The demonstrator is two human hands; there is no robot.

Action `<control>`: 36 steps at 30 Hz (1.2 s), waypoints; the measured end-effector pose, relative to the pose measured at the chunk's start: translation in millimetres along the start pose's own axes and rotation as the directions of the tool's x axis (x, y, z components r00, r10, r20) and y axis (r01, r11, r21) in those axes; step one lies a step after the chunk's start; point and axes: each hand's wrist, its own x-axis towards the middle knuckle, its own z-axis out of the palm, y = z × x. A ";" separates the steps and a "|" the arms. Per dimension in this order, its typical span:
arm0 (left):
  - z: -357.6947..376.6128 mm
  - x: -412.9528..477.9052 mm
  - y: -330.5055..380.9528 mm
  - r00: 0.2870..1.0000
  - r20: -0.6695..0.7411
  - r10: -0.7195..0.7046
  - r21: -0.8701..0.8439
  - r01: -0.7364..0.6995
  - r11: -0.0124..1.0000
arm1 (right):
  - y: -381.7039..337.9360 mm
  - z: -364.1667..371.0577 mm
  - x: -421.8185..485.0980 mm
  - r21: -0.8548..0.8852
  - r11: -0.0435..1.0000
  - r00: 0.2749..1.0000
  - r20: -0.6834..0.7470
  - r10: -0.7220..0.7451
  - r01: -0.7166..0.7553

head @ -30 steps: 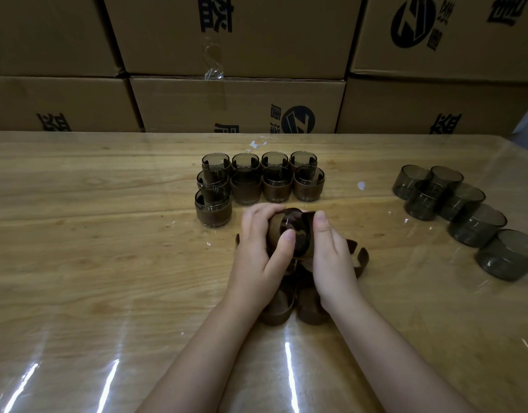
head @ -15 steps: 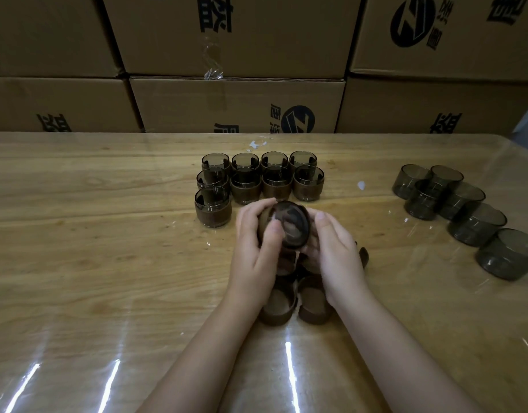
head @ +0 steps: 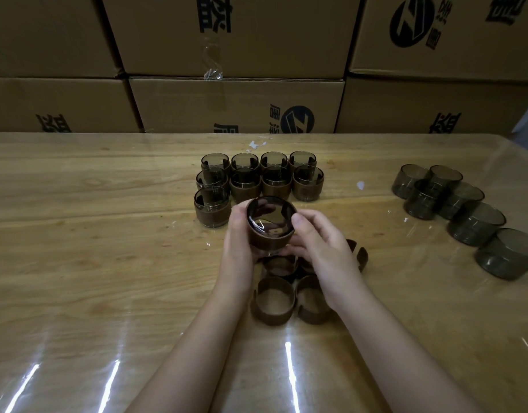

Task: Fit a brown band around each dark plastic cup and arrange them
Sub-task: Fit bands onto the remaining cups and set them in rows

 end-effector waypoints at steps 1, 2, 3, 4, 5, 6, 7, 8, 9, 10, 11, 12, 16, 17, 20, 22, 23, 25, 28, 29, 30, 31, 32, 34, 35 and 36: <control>-0.1 0.1 0.8 1.000 0.029 -0.007 -0.007 0.008 1.000 | 1.1 -0.6 0.2 -0.004 1.000 1.000 -0.007 0.010 -0.010; 0.0 0.0 1.6 0.998 0.054 -0.020 -0.016 0.021 1.000 | 2.2 -1.2 0.4 0.005 1.000 1.000 -0.017 0.026 -0.026; 0.1 0.0 2.4 0.997 0.065 -0.035 -0.027 0.037 0.999 | 3.6 -1.8 1.1 0.020 0.999 0.999 -0.027 0.042 -0.041; -0.2 0.3 2.6 0.997 0.066 -0.050 -0.035 0.052 0.998 | 4.7 -2.0 1.4 0.038 0.998 0.998 -0.033 0.057 -0.056; -0.4 0.6 2.4 0.996 0.066 -0.062 -0.042 0.065 0.997 | 5.6 -2.2 2.2 0.062 0.996 0.997 -0.037 0.069 -0.066; -0.3 1.5 2.3 0.995 0.070 -0.074 -0.054 0.077 0.996 | 5.8 -2.3 2.6 0.092 0.993 0.997 -0.038 0.072 -0.068; -0.6 2.2 2.3 0.993 0.081 -0.087 -0.075 0.093 0.993 | 5.7 -2.7 3.3 0.121 0.991 0.997 -0.039 0.065 -0.060; -0.7 2.6 2.5 0.990 0.098 -0.103 -0.109 0.113 0.988 | 5.1 -3.1 3.7 0.148 0.988 0.998 -0.041 0.053 -0.046; -1.3 3.5 2.5 0.986 0.118 -0.117 -0.149 0.135 0.980 | 4.7 -3.7 4.4 0.171 0.985 0.998 -0.045 0.041 -0.033; -2.1 4.3 2.4 0.983 0.133 -0.126 -0.185 0.149 0.971 | 4.7 -4.3 5.0 0.190 0.982 0.998 -0.047 0.034 -0.024; -2.8 4.6 2.6 0.983 0.136 -0.128 -0.213 0.155 0.965 | 5.5 -5.0 5.6 0.203 0.979 0.998 -0.047 0.029 -0.018; -3.3 4.3 2.5 0.984 0.125 -0.128 -0.233 0.155 0.960 | 6.3 -5.5 6.1 0.212 0.977 0.999 -0.047 0.025 -0.015; -4.0 2.3 0.2 0.982 0.097 -0.159 -0.239 0.179 0.954 | 8.9 -7.9 7.7 0.226 0.974 0.999 -0.021 0.039 -0.034; -4.2 2.1 -0.5 0.980 0.100 -0.173 -0.225 0.192 0.955 | 8.6 -8.7 8.1 0.230 0.972 0.999 -0.014 0.052 -0.047; -4.9 2.4 -2.1 0.971 0.126 -0.205 -0.211 0.228 0.951 | 8.6 -10.2 9.6 0.252 0.966 0.998 -0.012 0.068 -0.063; -5.1 2.8 -1.3 0.967 0.141 -0.214 -0.218 0.241 0.946 | 8.4 -9.4 10.2 0.283 0.958 0.998 -0.012 0.056 -0.051; -5.0 2.8 -0.7 0.966 0.143 -0.216 -0.220 0.243 0.945 | 8.2 -8.9 10.1 0.306 0.951 0.999 -0.010 0.050 -0.045; -5.2 2.9 -0.6 0.965 0.141 -0.220 -0.226 0.247 0.942 | 7.6 -8.5 9.7 0.343 0.938 0.999 -0.002 0.046 -0.043; -5.0 3.1 -1.4 0.963 0.143 -0.227 -0.245 0.257 0.935 | 7.2 -7.5 8.4 0.368 0.929 0.999 -0.003 0.049 -0.045; -4.9 3.0 -1.2 0.963 0.141 -0.231 -0.250 0.260 0.933 | 7.2 -6.7 8.2 0.372 0.927 0.999 -0.009 0.047 -0.040; -4.7 2.8 -0.7 0.962 0.139 -0.235 -0.254 0.264 0.930 | 7.0 -6.2 8.1 0.376 0.926 0.999 -0.014 0.042 -0.034; -4.7 2.4 -0.2 0.962 0.137 -0.237 -0.258 0.266 0.929 | 6.6 -5.8 8.1 0.379 0.925 0.999 -0.017 0.040 -0.030; -4.7 2.2 0.2 0.962 0.136 -0.239 -0.260 0.267 0.928 | 6.0 -5.5 8.1 0.382 0.923 0.999 -0.019 0.040 -0.029; -4.6 2.0 0.8 0.961 0.134 -0.240 -0.257 0.268 0.929 | 4.5 -5.9 8.2 0.388 0.921 0.999 -0.013 0.044 -0.035; -4.4 2.0 1.1 0.961 0.134 -0.242 -0.255 0.269 0.929 | 3.8 -6.3 7.7 0.388 0.921 0.999 -0.006 0.046 -0.039; -4.3 2.1 1.2 0.961 0.133 -0.242 -0.253 0.269 0.929 | 3.3 -6.5 7.5 0.389 0.920 0.999 -0.002 0.047 -0.043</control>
